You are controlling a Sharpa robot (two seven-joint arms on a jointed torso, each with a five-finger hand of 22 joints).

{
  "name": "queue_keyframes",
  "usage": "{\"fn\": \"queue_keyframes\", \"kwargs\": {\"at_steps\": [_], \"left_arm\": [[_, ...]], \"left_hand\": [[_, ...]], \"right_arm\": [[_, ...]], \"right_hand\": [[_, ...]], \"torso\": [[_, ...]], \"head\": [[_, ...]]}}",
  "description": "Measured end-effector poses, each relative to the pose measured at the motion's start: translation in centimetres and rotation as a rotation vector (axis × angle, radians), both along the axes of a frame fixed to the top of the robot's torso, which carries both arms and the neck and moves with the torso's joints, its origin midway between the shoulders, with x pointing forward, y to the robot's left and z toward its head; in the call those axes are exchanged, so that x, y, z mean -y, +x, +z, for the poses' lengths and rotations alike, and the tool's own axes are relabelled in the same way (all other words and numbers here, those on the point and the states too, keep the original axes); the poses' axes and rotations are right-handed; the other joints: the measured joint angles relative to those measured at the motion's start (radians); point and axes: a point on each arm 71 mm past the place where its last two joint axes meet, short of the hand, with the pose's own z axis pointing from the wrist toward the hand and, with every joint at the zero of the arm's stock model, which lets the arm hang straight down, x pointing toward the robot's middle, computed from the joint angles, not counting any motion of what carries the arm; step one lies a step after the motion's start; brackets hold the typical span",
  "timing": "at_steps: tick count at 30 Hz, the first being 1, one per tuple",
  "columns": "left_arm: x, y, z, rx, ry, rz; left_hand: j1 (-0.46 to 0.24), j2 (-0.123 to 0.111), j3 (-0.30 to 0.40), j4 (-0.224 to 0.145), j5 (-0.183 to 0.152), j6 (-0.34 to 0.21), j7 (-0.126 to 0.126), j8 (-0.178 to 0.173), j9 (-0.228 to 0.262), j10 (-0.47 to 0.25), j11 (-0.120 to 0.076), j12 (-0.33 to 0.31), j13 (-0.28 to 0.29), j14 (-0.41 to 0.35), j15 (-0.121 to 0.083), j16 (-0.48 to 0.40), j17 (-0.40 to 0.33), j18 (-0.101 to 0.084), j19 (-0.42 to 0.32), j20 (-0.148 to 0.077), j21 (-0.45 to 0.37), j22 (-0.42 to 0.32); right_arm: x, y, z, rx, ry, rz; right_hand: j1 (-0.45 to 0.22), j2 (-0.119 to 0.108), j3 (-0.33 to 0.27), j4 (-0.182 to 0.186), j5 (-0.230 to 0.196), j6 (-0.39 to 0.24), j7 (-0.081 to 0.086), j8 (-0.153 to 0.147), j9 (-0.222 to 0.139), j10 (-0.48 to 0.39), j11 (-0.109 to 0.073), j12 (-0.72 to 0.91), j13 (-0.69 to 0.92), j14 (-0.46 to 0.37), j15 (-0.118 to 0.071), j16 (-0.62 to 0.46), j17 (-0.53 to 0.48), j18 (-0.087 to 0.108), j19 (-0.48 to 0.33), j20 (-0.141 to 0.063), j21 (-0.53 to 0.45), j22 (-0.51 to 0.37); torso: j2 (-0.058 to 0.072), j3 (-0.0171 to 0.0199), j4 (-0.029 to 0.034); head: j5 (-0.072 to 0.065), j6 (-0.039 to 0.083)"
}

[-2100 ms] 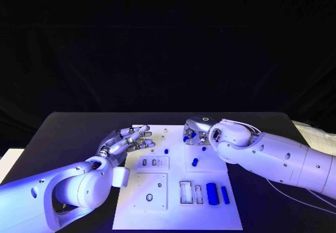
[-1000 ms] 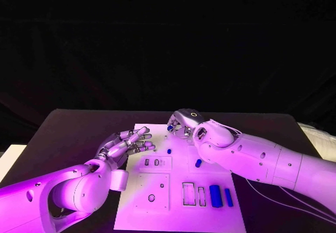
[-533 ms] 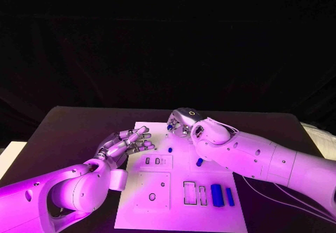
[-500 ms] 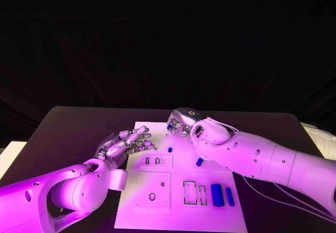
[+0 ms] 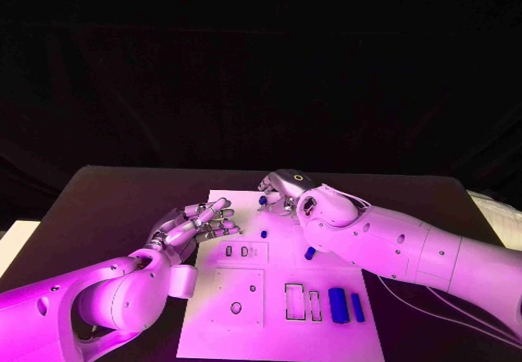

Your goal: Assemble the parts on the task board

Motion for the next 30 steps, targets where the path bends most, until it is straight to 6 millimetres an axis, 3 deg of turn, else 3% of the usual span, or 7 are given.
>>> {"fn": "queue_keyframes", "kwargs": {"at_steps": [5,11,13,16,17,22,30], "left_arm": [[-0.2,0.0,0.0,-0.001,0.002,0.005],[-0.5,0.2,-0.1,-0.002,0.005,0.011],[-0.5,0.2,-0.1,-0.002,0.006,0.013],[-0.6,0.3,-0.2,-0.002,0.008,0.015],[-0.6,0.3,-0.2,-0.002,0.008,0.016],[-0.5,0.5,-0.2,-0.002,0.008,0.016],[-0.3,0.6,-0.3,-0.004,0.006,0.010]], "left_hand": [[0.000,0.000,0.000,0.000,0.000,0.000,0.000,0.000,0.000,0.000,0.000,0.000,0.000,0.000,0.000,0.000,0.000,0.000,0.000,0.000,0.000,0.000],[0.000,0.000,0.000,0.000,0.000,0.000,0.000,0.000,0.000,0.000,0.000,0.000,0.000,0.000,0.000,-0.004,0.000,0.000,0.000,0.000,0.000,-0.001],[0.000,0.000,0.000,0.000,0.000,0.000,0.000,0.000,0.000,0.000,0.000,0.000,0.000,0.000,0.000,-0.004,0.001,0.000,0.000,0.000,0.000,-0.001],[0.000,0.000,0.000,0.000,0.000,0.000,0.000,0.000,0.000,0.000,0.000,0.000,0.000,0.000,0.000,-0.004,0.002,0.000,0.000,0.000,0.000,-0.001],[0.000,0.000,0.000,0.000,0.000,0.000,0.000,0.000,0.000,0.000,0.000,0.000,0.000,0.000,0.000,-0.004,0.002,0.000,0.000,0.000,0.000,-0.001],[0.000,0.000,0.000,0.000,0.000,0.000,0.000,0.000,0.000,0.000,0.000,0.000,0.000,0.000,0.000,-0.004,0.002,0.000,0.000,0.000,0.000,-0.001],[0.000,0.000,-0.003,-0.003,0.000,0.000,0.000,0.000,0.000,0.000,0.000,0.000,0.000,0.000,0.000,-0.004,0.003,0.000,0.000,0.000,-0.004,-0.002]], "right_arm": [[1.0,-1.0,1.0,0.028,0.045,0.015],[4.8,-2.1,3.1,0.038,0.115,-0.017],[6.3,-2.4,3.6,0.026,0.134,-0.038],[8.6,-2.9,4.0,-0.009,0.158,-0.075],[9.2,-2.9,4.1,-0.023,0.162,-0.086],[10.9,-3.1,3.3,-0.107,0.164,-0.141],[11.8,-2.7,1.5,-0.219,0.133,-0.212]], "right_hand": [[0.027,0.021,-0.030,0.023,0.034,0.029,0.006,0.004,0.007,0.029,-0.001,0.027,0.004,0.022,-0.004,0.017,0.029,0.000,0.028,-0.002,0.009,0.026],[0.033,0.028,-0.022,0.043,0.058,0.081,0.001,0.008,0.010,0.112,-0.012,0.059,0.010,0.055,-0.014,0.092,0.129,0.000,0.088,-0.008,0.066,0.126],[0.034,0.027,-0.016,0.048,0.062,0.088,-0.005,0.008,0.010,0.181,-0.023,0.089,0.025,0.063,-0.023,0.148,0.206,-0.021,0.131,-0.013,0.110,0.207],[0.040,0.021,-0.023,0.058,0.076,0.084,-0.012,0.002,0.005,0.257,-0.027,0.125,0.049,0.064,-0.035,0.217,0.299,-0.040,0.184,-0.026,0.167,0.311],[0.039,0.012,-0.029,0.063,0.084,0.069,-0.016,0.000,0.003,0.298,-0.045,0.136,0.059,0.063,-0.038,0.227,0.310,-0.040,0.198,-0.029,0.179,0.334],[0.018,-0.024,-0.104,0.101,0.115,0.031,-0.028,0.000,0.001,0.396,-0.070,0.224,0.156,0.065,-0.050,0.321,0.438,-0.060,0.228,-0.045,0.240,0.356],[0.079,-0.006,-0.243,0.210,0.141,0.020,-0.024,0.000,0.004,0.314,-0.061,0.786,0.816,0.067,-0.052,0.478,0.668,-0.072,0.228,-0.045,0.264,0.356]], "torso": [[0.001,0.0019,-0.0025],[-0.001,0.0052,-0.0146],[-0.004,0.0058,-0.0191],[-0.008,0.0070,-0.0248],[-0.009,0.0076,-0.0268],[-0.015,0.0094,-0.0360],[-0.018,0.0113,-0.0370]], "head": [[0.000,0.006],[0.000,0.011],[0.000,0.012],[-0.001,0.012],[-0.002,0.012],[-0.002,0.012],[-0.008,0.012]]}}
